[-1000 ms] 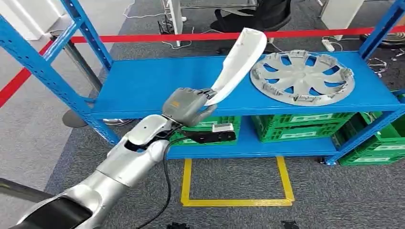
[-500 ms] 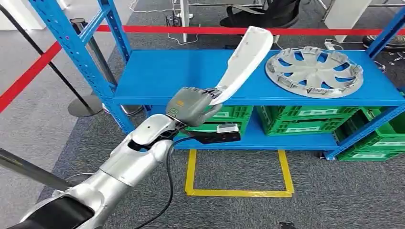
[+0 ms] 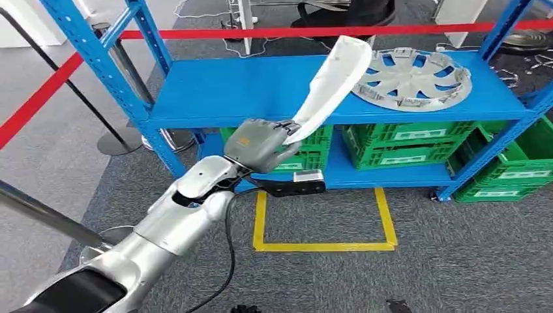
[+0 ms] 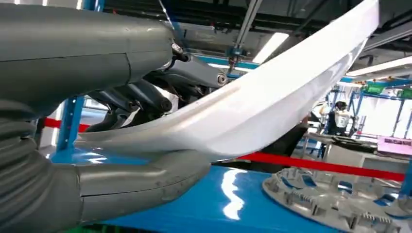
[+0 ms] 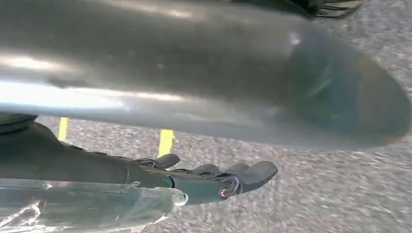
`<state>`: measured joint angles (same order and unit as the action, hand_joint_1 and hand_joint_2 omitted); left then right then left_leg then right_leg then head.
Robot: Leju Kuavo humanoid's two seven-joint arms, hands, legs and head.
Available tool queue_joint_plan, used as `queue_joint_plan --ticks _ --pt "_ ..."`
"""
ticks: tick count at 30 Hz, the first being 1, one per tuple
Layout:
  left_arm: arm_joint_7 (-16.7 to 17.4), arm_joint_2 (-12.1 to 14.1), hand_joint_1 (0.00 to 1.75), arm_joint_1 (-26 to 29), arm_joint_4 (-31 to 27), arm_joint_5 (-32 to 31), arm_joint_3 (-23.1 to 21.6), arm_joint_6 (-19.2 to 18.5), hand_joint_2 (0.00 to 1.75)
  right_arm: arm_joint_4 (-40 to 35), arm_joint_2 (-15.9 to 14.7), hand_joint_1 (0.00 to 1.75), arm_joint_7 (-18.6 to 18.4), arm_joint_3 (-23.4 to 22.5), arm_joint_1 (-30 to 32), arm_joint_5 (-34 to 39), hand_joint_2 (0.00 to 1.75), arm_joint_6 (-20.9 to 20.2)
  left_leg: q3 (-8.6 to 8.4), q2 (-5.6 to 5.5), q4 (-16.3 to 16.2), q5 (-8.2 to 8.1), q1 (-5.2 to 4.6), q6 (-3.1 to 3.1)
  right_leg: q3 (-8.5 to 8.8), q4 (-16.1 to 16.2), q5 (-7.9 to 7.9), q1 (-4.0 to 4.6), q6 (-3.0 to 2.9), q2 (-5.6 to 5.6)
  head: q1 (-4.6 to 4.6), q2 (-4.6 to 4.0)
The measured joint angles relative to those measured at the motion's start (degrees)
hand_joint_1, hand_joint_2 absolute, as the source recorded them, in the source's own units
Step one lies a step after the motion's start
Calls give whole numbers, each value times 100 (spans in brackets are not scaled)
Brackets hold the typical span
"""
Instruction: Take the parts from the cabinet and place them on the table.
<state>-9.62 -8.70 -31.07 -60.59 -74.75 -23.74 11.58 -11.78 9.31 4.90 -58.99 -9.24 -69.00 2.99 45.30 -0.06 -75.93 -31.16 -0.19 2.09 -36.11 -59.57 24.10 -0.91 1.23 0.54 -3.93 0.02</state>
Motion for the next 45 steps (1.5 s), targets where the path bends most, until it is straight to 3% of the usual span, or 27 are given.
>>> queue_joint_plan --ticks 2,4,5,6,10,11,13,14,15,17,19,20,21,24,25,27,29,30,32,34,36,37,40,41,42,44,45 --pt "0 9 175 4 -2 0 -4 0 175 0 -2 0 0 2 -1 0 0 0 -302 0 217 285 3 -20 -156 -1 -111 0 25 -2 -4 0" --pt "0 7 175 -18 0 0 -7 0 175 0 0 0 0 0 -4 0 0 0 -951 -1 1031 469 2 -63 -265 -2 -218 -2 55 4 -4 0" --pt "0 2 175 -37 -2 -2 -9 0 175 0 0 0 0 0 -3 0 0 0 -1370 -5 1511 336 -12 -89 -313 -8 -259 12 91 8 -15 0" --pt "0 -13 175 -50 -2 0 -11 2 175 0 0 0 2 0 -6 -9 0 0 -1472 -16 1805 242 -29 -132 -340 -9 -320 9 123 4 -11 2" --pt "0 -22 175 -56 0 -2 -20 0 175 0 2 0 2 0 18 -13 0 0 -1366 6 1913 462 -40 -308 -425 98 -468 -60 268 7 -15 0" --pt "0 -35 175 -62 0 -2 -20 0 175 2 2 0 -2 0 29 -13 0 0 -1322 7 1929 523 -50 -341 -480 -58 -212 -37 272 -5 0 0" --pt "0 -41 175 -63 0 -2 -24 0 175 2 4 0 -2 0 22 -13 0 0 -1216 10 1943 631 -47 -376 -725 -910 420 -30 299 -5 68 0" --pt "0 -41 175 -59 7 -2 -29 0 175 2 4 0 -2 0 21 -13 0 0 -1156 12 1938 673 -49 -377 -839 -1358 624 -30 312 -6 66 0" --pt "0 -41 175 -50 15 -2 -37 0 175 2 4 0 -2 0 26 -15 0 0 -1105 15 1935 711 -48 -372 -865 -1616 673 -32 326 -6 68 0" --pt "0 -33 175 -38 31 -2 -46 -7 175 0 2 0 -2 0 26 -15 0 2 -1023 16 1930 777 -30 -336 -595 -1432 458 -38 351 -10 68 0" --pt "0 -15 175 -41 37 -2 -46 -7 175 0 2 0 -2 0 8 -15 0 0 -961 14 1904 834 7 -267 139 -388 158 -68 396 -34 63 0" --pt "0 -11 175 -52 37 -2 -44 -7 175 2 24 0 -4 0 -14 -17 0 -2 -922 9 1899 861 -13 -222 389 21 341 -72 452 -44 81 0" --pt "2 7 175 -76 39 -2 -42 -7 175 2 33 0 -7 0 -29 -17 0 -4 -898 12 1882 882 -39 -196 438 50 271 -48 329 11 79 0" --pt "4 22 175 -81 44 -2 -52 -7 175 2 33 0 -20 0 -32 -20 0 -4 -860 2 1877 1003 -37 -123 317 19 219 -44 231 13 63 0" --pt "4 35 175 -85 48 0 -57 -7 175 2 35 0 -20 0 -34 -20 0 -7 -813 2 1862 965 -26 -105 273 31 175 -60 160 10 61 0" --pt "4 50 175 -88 48 -2 -61 -7 175 2 33 0 -22 -2 -46 -20 0 -7 -650 2 1404 467 -20 -47 185 34 95 -47 46 10 31 0" --pt "4 61 175 -87 50 0 -64 -7 175 2 33 0 -22 -5 -48 -20 0 -7 -320 2 450 -58 -20 -19 72 32 15 -25 7 7 22 0" --pt "4 68 175 -78 50 0 -66 -7 175 2 33 0 -22 -5 -45 -20 0 -7 -216 2 96 -188 -20 -29 16 31 -28 -11 3 5 22 0" --pt "4 81 175 -69 50 -2 -66 -7 175 2 33 0 -22 -5 -45 -20 0 -9 -389 1 194 7 -28 -90 -94 31 -115 20 -1 6 13 0" --pt "4 81 175 -78 50 -2 -66 -7 175 2 33 0 -22 -7 -49 -20 0 -9 -948 -2 1012 364 -67 -189 -180 32 -197 37 -2 13 15 0" --pt "4 79 175 -122 50 -2 -72 -7 175 2 42 0 -22 -11 -55 -20 0 -9 -1514 -9 1867 341 -146 -287 -255 29 -277 47 34 16 18 0" --pt "4 77 175 -132 50 0 -74 -7 175 2 46 0 -22 -13 -55 -20 0 -11 -1507 -13 1924 350 -149 -264 -274 44 -342 28 63 9 24 0" --pt "4 90 175 -129 50 15 -74 -7 175 2 61 0 -28 -15 -31 -22 0 -26 -1448 -10 2031 481 -170 -334 -297 126 -456 8 172 10 -2 0" --pt "4 88 175 -130 50 24 -74 -2 175 2 61 0 -28 -18 -20 -26 0 -26 -1446 8 2058 538 -140 -352 -369 58 -341 -2 170 6 0 0" --pt "-33 83 175 -129 50 94 -74 -4 175 2 61 0 -28 -18 -16 -28 0 -26 -1407 8 2066 582 -128 -403 -459 -219 -46 12 183 4 20 0" --pt "-204 83 175 -59 50 466 -50 -37 175 2 59 0 -20 -20 -14 -28 0 -28 -1325 16 2063 657 -126 -413 -747 -1126 504 7 231 0 31 0" --pt "-269 83 175 -3 50 613 -33 -57 175 2 61 0 -17 -18 -5 -24 0 -31 -1283 20 2061 693 -126 -408 -855 -1512 642 7 253 -2 33 0"
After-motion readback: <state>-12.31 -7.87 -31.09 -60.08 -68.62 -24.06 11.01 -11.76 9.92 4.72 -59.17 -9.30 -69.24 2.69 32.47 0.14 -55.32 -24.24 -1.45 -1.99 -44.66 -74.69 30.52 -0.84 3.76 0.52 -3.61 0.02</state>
